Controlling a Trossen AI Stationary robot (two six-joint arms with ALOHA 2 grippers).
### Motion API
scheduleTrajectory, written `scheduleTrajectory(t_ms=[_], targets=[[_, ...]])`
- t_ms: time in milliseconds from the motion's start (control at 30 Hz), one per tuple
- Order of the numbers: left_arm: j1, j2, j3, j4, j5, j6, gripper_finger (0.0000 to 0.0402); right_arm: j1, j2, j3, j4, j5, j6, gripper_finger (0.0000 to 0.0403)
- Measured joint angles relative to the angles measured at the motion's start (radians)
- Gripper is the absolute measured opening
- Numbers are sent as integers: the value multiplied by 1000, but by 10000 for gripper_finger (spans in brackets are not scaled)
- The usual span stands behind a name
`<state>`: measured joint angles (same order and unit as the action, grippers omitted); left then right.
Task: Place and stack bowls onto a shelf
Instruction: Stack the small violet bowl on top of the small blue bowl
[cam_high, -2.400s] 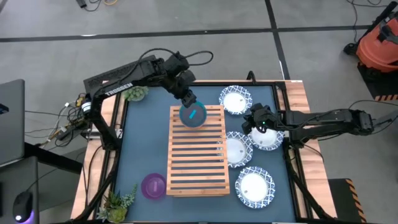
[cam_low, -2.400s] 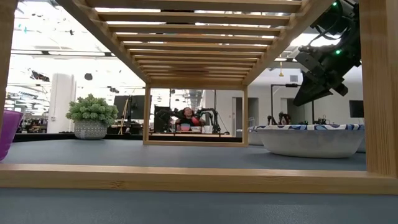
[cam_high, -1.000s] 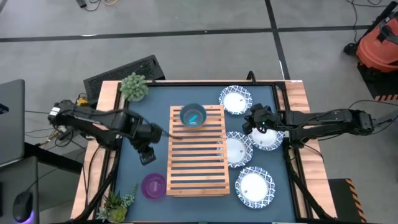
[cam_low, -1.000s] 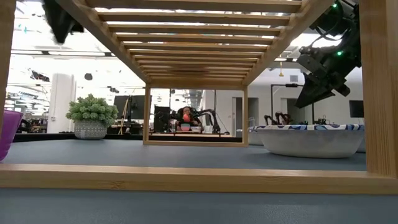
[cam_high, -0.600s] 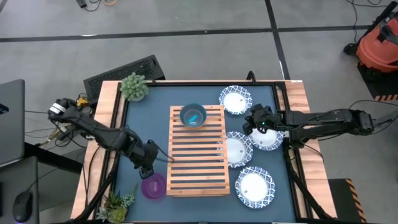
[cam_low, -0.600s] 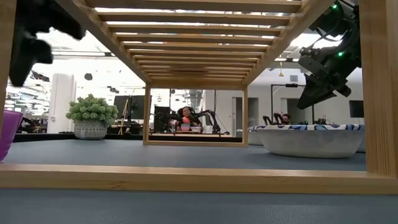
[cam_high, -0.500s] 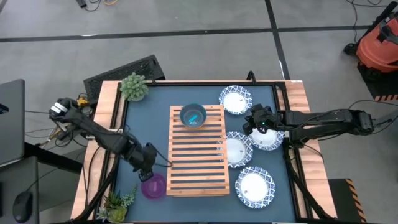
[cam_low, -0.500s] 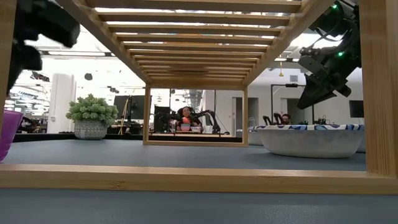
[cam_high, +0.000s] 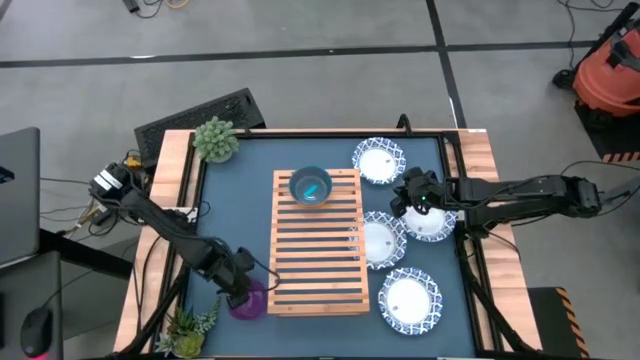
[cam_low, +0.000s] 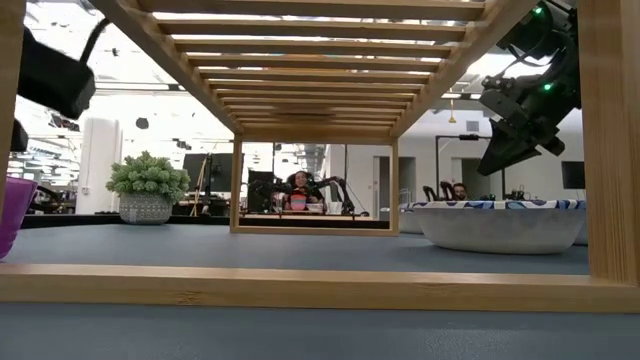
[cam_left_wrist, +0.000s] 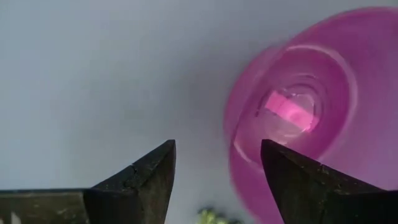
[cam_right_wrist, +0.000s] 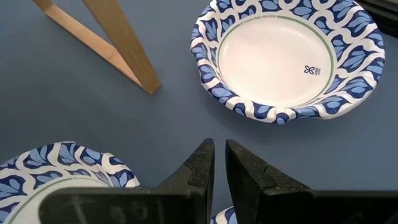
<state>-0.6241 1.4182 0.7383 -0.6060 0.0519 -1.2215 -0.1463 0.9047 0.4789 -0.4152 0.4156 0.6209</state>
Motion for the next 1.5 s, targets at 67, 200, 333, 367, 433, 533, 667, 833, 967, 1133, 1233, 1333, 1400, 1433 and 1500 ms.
scheduleTrajectory(t_ms=[67, 200, 333, 367, 433, 533, 667, 833, 967, 1133, 1233, 1333, 1400, 1433, 1500], targets=[[2, 29, 0, 31, 28, 17, 208, 0, 0, 0, 0, 0, 0, 68], [3, 56, 0, 77, 76, 24, 147, 0, 0, 0, 0, 0, 0, 68], [3, 43, 0, 60, 74, -12, 45, 0, 0, 0, 0, 0, 0, 68], [3, 36, 0, 52, 73, -22, 24, 0, 0, 0, 0, 0, 0, 68], [3, 25, 0, 37, 67, -47, 10, 0, 0, 0, 0, 0, 0, 68], [3, -1, 0, -5, 71, -78, 2, 0, 0, 0, 0, 0, 0, 68], [4, -71, 0, -90, 73, -153, 0, 0, 0, 0, 0, 0, 0, 68], [15, -223, 0, -230, 32, -339, 0, 0, 0, 0, 0, 1, 0, 68], [43, -385, 0, -338, -45, -523, 0, 0, 0, 0, 0, 1, 0, 68], [87, -591, 0, -454, -166, -805, 0, 0, 0, 0, 0, 2, 0, 68], [112, -699, 0, -449, -304, -939, 0, 0, 0, 0, 0, 2, 0, 68], [135, -766, 25, -454, -483, -1009, 0, 0, 0, 0, 0, 3, 0, 68], [153, -784, 59, -445, -622, -1027, 0, 0, 0, 0, 0, 5, 0, 68], [164, -787, 80, -437, -687, -1027, 0, 0, 0, 0, 0, 5, 0, 68], [194, -782, 125, -407, -804, -1003, 0, 0, 0, 0, 0, 5, 0, 68]])
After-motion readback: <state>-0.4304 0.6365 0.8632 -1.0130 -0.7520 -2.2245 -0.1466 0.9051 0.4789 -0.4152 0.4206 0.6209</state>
